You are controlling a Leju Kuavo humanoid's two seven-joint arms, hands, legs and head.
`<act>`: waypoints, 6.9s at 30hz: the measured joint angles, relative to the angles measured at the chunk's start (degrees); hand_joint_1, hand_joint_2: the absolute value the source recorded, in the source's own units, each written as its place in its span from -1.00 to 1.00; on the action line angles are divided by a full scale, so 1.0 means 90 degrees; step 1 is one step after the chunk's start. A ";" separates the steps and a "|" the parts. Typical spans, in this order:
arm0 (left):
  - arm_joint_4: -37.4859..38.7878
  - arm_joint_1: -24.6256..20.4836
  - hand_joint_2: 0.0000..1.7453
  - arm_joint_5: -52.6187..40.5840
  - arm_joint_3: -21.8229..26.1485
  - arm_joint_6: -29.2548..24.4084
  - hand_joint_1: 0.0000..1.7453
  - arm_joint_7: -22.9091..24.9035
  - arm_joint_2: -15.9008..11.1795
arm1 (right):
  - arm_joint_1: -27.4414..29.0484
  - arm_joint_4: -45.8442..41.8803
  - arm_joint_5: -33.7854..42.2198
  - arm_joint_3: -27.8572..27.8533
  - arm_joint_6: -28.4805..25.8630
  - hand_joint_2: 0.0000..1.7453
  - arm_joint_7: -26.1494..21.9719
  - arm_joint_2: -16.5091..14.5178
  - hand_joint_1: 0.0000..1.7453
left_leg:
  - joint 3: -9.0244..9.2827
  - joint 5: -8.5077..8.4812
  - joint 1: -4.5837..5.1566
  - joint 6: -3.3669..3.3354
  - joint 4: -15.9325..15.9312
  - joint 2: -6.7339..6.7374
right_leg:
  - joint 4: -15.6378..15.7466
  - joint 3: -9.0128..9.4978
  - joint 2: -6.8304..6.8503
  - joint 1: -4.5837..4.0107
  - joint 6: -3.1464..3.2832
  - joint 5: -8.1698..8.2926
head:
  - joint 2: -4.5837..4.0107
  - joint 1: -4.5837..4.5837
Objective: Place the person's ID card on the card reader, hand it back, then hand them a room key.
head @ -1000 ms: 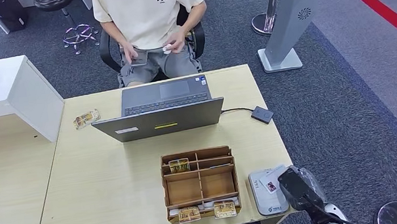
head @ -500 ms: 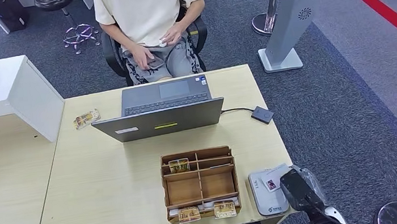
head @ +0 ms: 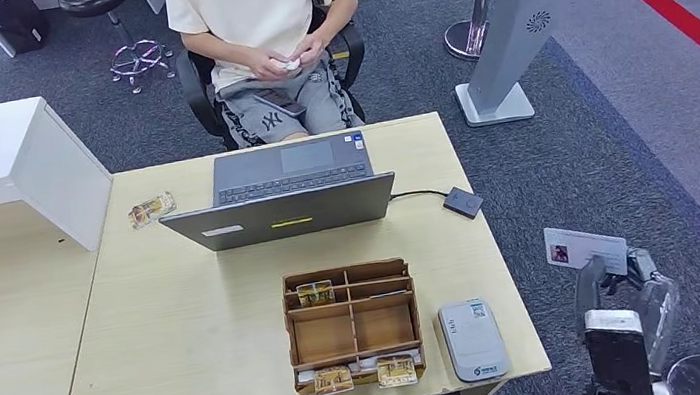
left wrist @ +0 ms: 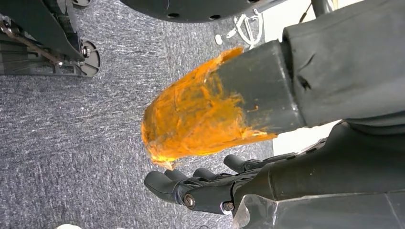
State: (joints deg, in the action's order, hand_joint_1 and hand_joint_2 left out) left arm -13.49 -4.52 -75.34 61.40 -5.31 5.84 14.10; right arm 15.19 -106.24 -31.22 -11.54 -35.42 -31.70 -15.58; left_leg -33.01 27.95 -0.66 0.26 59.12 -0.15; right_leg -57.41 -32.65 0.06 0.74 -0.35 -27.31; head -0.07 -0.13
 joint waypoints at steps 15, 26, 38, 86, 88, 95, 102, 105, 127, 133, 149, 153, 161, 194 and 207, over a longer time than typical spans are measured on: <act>0.0000 -0.0048 -1.00 -0.0505 -0.0214 0.0176 -1.00 0.0080 0.0038 | -0.0751 -0.0267 -0.3408 0.1655 -0.0462 1.00 -0.0369 -0.0061 1.00 | 0.0000 -0.0006 -0.0003 0.0003 -0.0001 0.0001 | -0.0005 0.0004 0.0000 -0.0001 0.0003 0.0003 | 0.0000 0.0001; 0.0000 -0.0101 -1.00 -0.0920 -0.0594 0.0368 -1.00 0.0179 0.0039 | -0.2757 0.0950 -0.5477 0.2522 -0.0462 1.00 0.1151 0.0072 1.00 | 0.0004 -0.0011 -0.0002 0.0000 0.0001 0.0003 | -0.0007 0.0003 -0.0002 -0.0001 0.0004 0.0006 | 0.0000 0.0001; 0.0000 -0.0224 -1.00 -0.1174 -0.0885 0.0557 -1.00 0.0347 0.0036 | -0.4672 0.2569 -0.6418 0.3441 -0.0464 1.00 0.3166 0.0610 1.00 | 0.0000 -0.0013 -0.0001 -0.0001 0.0003 0.0000 | -0.0008 -0.0003 -0.0003 -0.0001 0.0005 0.0008 | 0.0000 0.0001; 0.0002 -0.0244 -1.00 -0.1246 -0.1132 0.0582 -1.00 0.0414 0.0037 | -0.5374 0.3287 -0.6420 0.5086 -0.0473 1.00 0.5236 0.1940 -1.00 | -0.0001 -0.0012 -0.0001 -0.0001 0.0004 -0.0003 | -0.0008 -0.0004 -0.0001 -0.0001 0.0005 0.0008 | 0.0000 0.0001; 0.0002 -0.0229 -1.00 -0.1225 -0.1132 0.0565 -1.00 0.0407 0.0040 | -0.5165 0.2957 -0.6420 0.5060 -0.0474 1.00 0.5114 0.1947 -1.00 | -0.0001 -0.0011 -0.0001 -0.0001 0.0004 -0.0004 | -0.0008 -0.0004 -0.0001 -0.0001 0.0004 0.0006 | 0.0000 0.0001; 0.0025 -0.0125 -1.00 -0.1070 -0.1132 0.0452 -1.00 0.0338 0.0069 | -0.3811 0.1105 -0.6157 0.4453 -0.0486 1.00 0.3646 0.1442 -1.00 | -0.0017 -0.0005 -0.0003 0.0002 0.0001 -0.0013 | -0.0008 -0.0018 0.0006 -0.0002 0.0006 -0.0003 | 0.0000 0.0002; 0.0041 -0.0088 -1.00 -0.0993 -0.1129 0.0433 -1.00 0.0338 0.0090 | -0.3126 0.0187 -0.5717 0.3988 -0.0485 1.00 0.2840 0.1000 -1.00 | -0.0016 -0.0006 -0.0002 0.0003 0.0001 -0.0011 | -0.0008 -0.0019 0.0006 -0.0001 0.0008 0.0000 | 0.0000 0.0001; 0.0041 -0.0075 -1.00 -0.0858 -0.1106 0.0368 -1.00 0.0337 0.0095 | -0.2466 -0.0145 -0.4681 0.3528 -0.0487 1.00 0.0979 0.0437 -1.00 | -0.0016 -0.0006 -0.0004 0.0004 0.0000 -0.0013 | -0.0008 -0.0018 0.0009 -0.0002 0.0009 -0.0002 | 0.0000 0.0000; 0.0041 -0.0074 -1.00 -0.0495 -0.0717 0.0134 -1.00 0.0207 0.0100 | -0.0489 0.0265 -0.4480 0.4253 -0.0484 1.00 0.2051 0.0852 1.00 | -0.0016 0.0002 -0.0005 0.0013 -0.0003 -0.0010 | -0.0008 -0.0021 0.0003 -0.0003 0.0014 -0.0010 | 0.0000 0.0002; 0.0041 -0.0078 -1.00 -0.0475 -0.0717 0.0128 -1.00 0.0201 0.0083 | -0.0626 0.0666 -0.4775 0.4436 -0.0484 1.00 0.2336 0.1003 0.87 | -0.0017 0.0002 -0.0005 0.0013 -0.0003 -0.0010 | -0.0008 -0.0021 0.0003 -0.0003 0.0014 -0.0010 | 0.0000 0.0002; 0.0041 -0.0079 -1.00 -0.0496 -0.0717 0.0133 -1.00 0.0141 0.0055 | -0.1078 0.1699 -0.5237 0.5079 -0.0490 1.00 0.3213 0.1396 0.36 | -0.0017 0.0002 -0.0005 0.0014 -0.0003 -0.0009 | -0.0008 -0.0022 0.0003 -0.0003 0.0014 -0.0010 | 0.0000 0.0002; 0.0041 -0.0079 -1.00 -0.0496 -0.0717 0.0131 -1.00 0.0141 0.0053 | -0.1131 0.1821 -0.5256 0.5135 -0.0492 1.00 0.3258 0.1430 -0.06 | -0.0017 0.0002 -0.0005 0.0013 -0.0003 -0.0010 | -0.0008 -0.0022 0.0003 -0.0003 0.0014 -0.0010 | 0.0000 0.0001; 0.0041 -0.0079 -1.00 -0.0496 -0.0717 0.0132 -1.00 0.0141 0.0050 | -0.1176 0.1986 -0.5305 0.5139 -0.0492 1.00 0.3236 0.1438 0.03 | -0.0018 0.0002 -0.0004 0.0013 -0.0003 -0.0010 | -0.0008 -0.0022 0.0003 -0.0003 0.0014 -0.0010 | 0.0000 0.0002; 0.0041 -0.0078 -1.00 -0.0611 -0.0717 0.0249 -1.00 0.0131 -0.0001 | -0.1493 0.2735 -0.5172 0.4685 -0.0494 1.00 0.3117 0.1359 0.02 | -0.0017 0.0002 -0.0005 0.0014 -0.0003 -0.0010 | -0.0008 -0.0022 0.0003 -0.0003 0.0014 -0.0010 | 0.0000 0.0001; 0.0041 -0.0077 -1.00 -0.0647 -0.0717 0.0255 -1.00 0.0150 -0.0037 | -0.1575 0.2822 -0.5166 0.4272 -0.0496 1.00 0.3110 0.1326 0.17 | -0.0017 0.0002 -0.0004 0.0013 -0.0003 -0.0010 | -0.0008 -0.0021 0.0003 -0.0003 0.0014 -0.0010 | 0.0000 0.0002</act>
State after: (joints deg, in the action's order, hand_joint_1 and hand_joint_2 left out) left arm -13.11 -5.22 -81.15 54.95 -3.02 7.19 13.77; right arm 1.02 -80.83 -77.71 26.90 -39.89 -3.72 -3.65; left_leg -33.17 27.97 -0.70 0.38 59.10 -0.24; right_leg -57.48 -32.84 0.09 0.72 -0.22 -27.40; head -0.07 -0.11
